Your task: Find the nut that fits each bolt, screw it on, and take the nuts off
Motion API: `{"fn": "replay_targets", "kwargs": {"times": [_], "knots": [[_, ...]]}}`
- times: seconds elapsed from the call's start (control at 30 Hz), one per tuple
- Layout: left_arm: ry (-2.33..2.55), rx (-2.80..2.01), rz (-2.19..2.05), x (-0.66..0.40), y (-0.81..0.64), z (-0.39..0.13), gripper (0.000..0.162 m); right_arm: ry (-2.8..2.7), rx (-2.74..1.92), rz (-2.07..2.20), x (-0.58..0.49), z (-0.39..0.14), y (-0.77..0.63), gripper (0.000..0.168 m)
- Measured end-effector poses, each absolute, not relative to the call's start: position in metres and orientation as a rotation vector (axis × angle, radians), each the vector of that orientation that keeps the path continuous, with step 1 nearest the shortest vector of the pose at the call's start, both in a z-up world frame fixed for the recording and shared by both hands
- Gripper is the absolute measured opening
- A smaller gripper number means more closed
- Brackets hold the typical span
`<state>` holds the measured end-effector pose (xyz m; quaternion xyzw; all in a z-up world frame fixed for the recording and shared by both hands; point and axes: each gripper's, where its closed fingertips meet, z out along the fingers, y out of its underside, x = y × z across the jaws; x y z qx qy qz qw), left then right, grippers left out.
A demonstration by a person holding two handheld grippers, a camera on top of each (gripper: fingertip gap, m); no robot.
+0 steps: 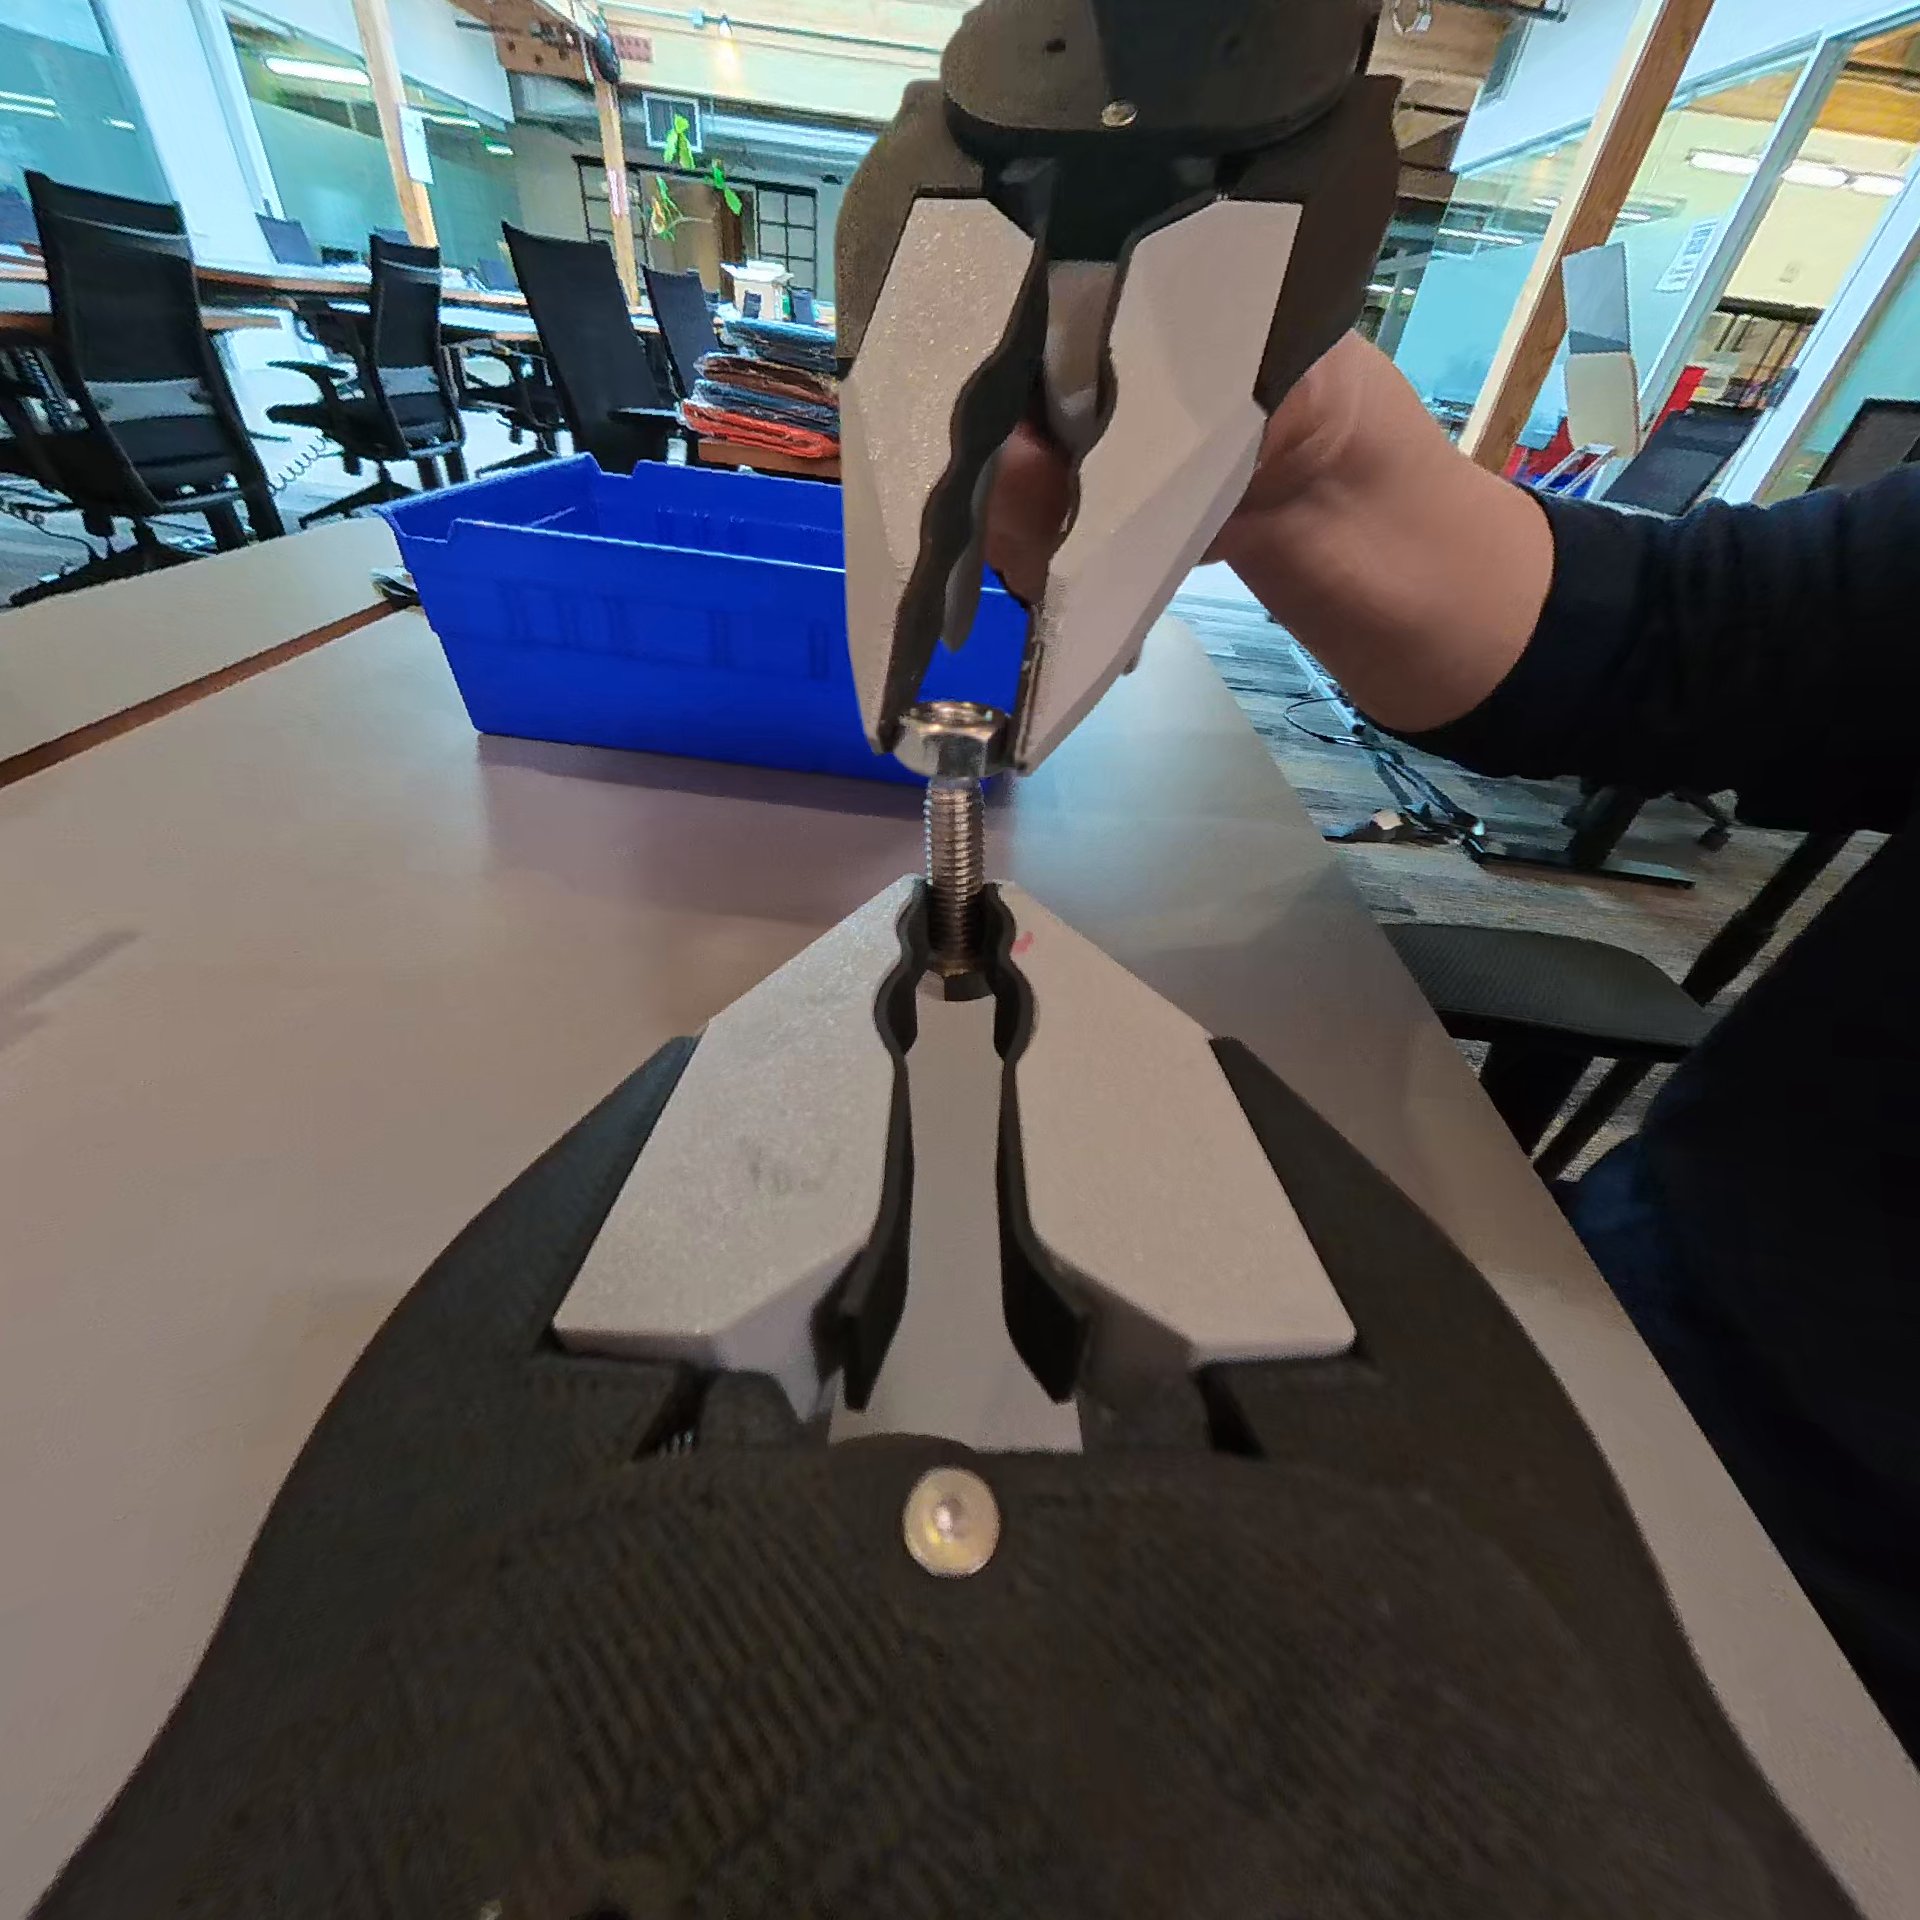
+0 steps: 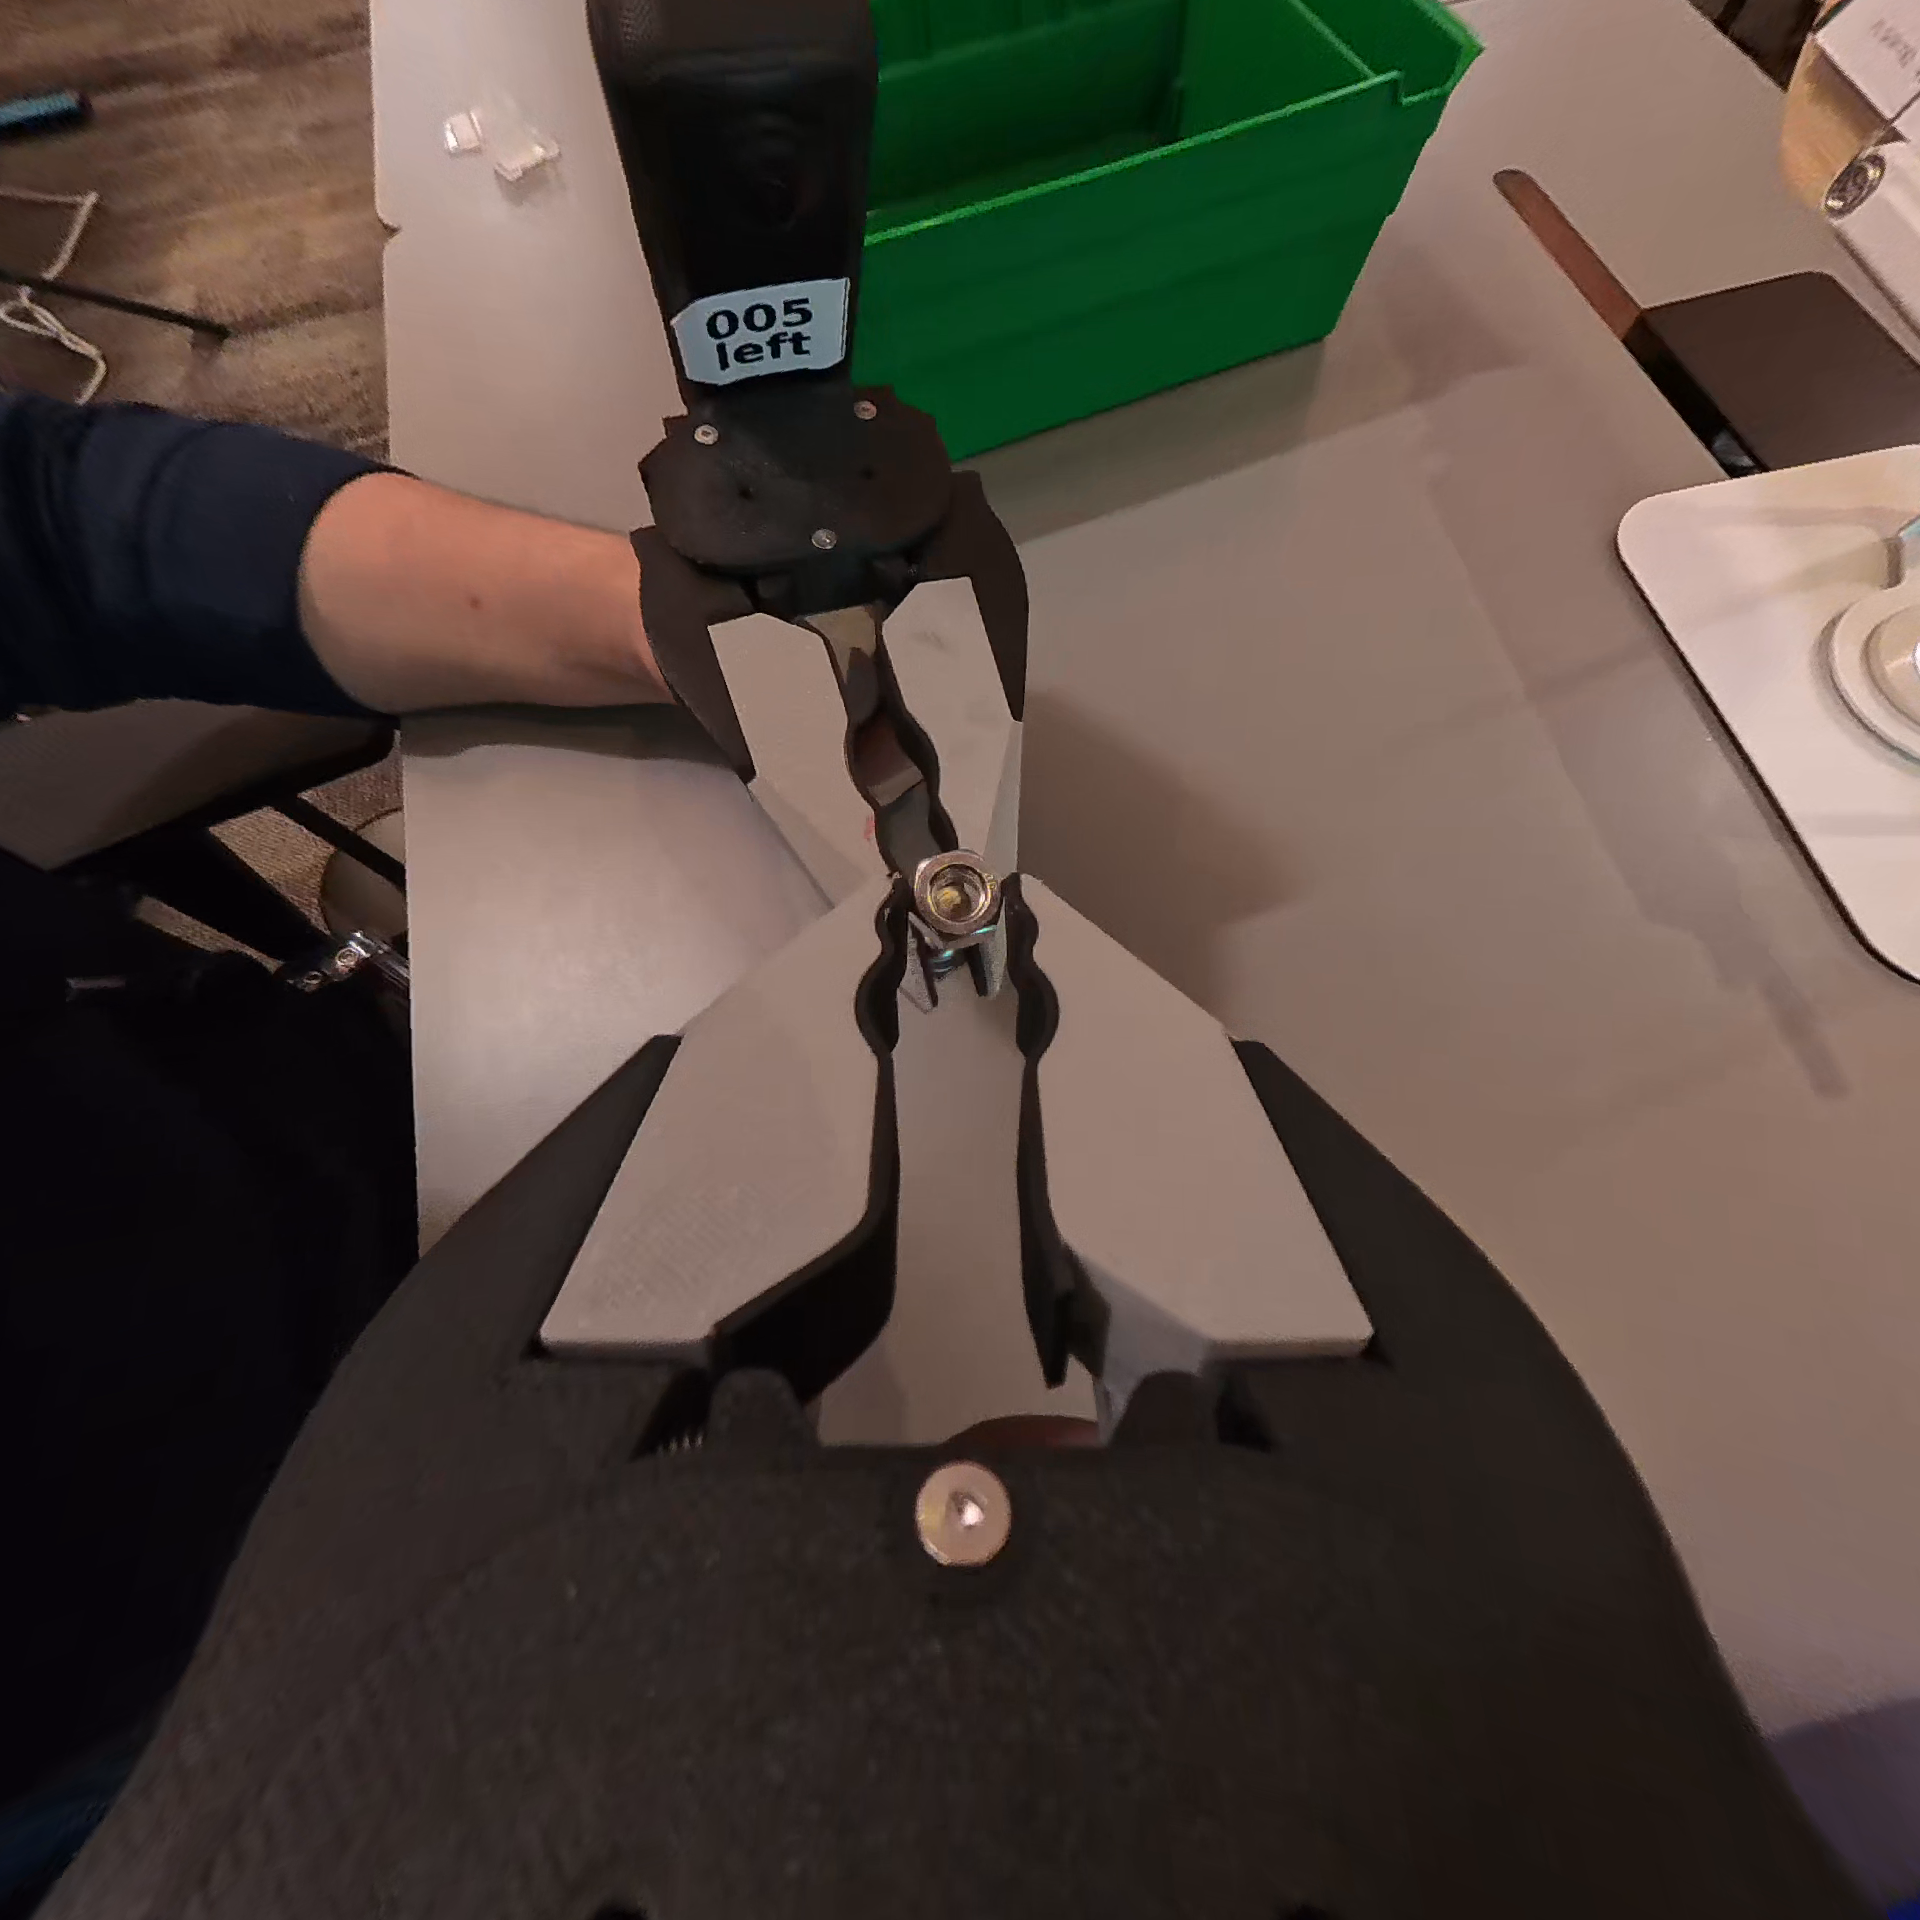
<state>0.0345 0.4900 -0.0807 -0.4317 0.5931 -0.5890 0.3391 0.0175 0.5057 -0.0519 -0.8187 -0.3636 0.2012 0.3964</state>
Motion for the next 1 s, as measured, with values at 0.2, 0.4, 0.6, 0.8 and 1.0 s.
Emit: {"fn": "replay_targets", "kwargs": {"times": [0.2, 0.4, 0.6, 0.8, 1.0], "knots": [[1.484, -1.107, -1.534, 0.035, 0.494, -0.073, 0.007, -0.935, -2.091, 0.489, 0.016, -0.051, 0.509, 0.016], [1.475, -1.108, -1.491, 0.036, 0.496, -0.073, 0.007, -0.952, -2.119, 0.493, 0.016, -0.051, 0.51, 0.015], [1.512, -1.157, -1.415, 0.04, 0.499, -0.084, 0.007, -1.039, -2.244, 0.367, 0.022, -0.061, 0.511, 0.015], [1.568, -1.177, -1.341, 0.043, 0.498, -0.094, 0.007, -1.21, -2.368, 0.214, 0.025, -0.065, 0.508, 0.015], [1.539, -1.165, -1.364, 0.04, 0.5, -0.087, 0.007, -1.228, -2.406, 0.2, 0.022, -0.066, 0.51, 0.015]]}}
